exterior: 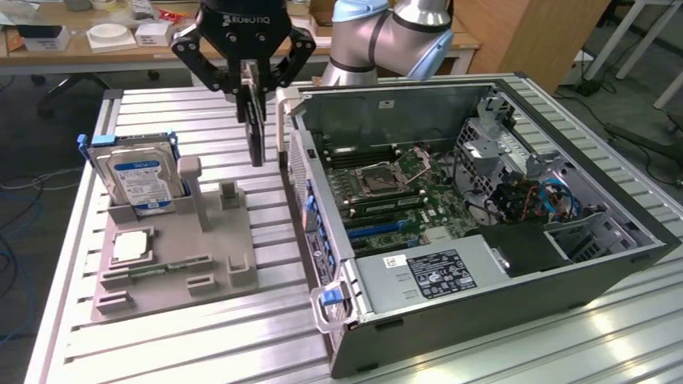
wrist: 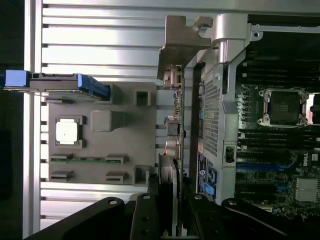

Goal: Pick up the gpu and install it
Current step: 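Pick up the gpu and move the gpu toward the slot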

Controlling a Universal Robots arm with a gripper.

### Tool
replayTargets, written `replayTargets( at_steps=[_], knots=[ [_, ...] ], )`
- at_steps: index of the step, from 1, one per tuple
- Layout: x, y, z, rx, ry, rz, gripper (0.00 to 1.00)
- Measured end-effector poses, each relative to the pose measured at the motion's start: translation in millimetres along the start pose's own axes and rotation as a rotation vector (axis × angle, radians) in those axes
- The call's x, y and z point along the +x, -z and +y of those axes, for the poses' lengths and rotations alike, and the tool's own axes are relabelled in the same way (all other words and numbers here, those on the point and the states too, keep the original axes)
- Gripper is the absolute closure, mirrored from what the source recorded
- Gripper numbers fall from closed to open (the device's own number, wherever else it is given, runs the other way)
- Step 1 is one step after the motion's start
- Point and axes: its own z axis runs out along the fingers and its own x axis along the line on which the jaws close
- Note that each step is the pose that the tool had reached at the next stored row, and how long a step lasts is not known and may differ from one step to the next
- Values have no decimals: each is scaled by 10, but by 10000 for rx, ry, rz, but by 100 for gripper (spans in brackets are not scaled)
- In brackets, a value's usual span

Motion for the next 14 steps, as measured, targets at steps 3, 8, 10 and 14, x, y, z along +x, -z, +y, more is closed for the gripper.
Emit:
replayTargets(
  at_steps=[3,8,10,14],
  knots=[
    [-45,0,0,0,0,-1,73],
    [-201,3,-2,0,2,0,73],
    [-233,4,-3,0,2,0,73],
    [-295,5,-3,0,2,0,73]
  ],
)
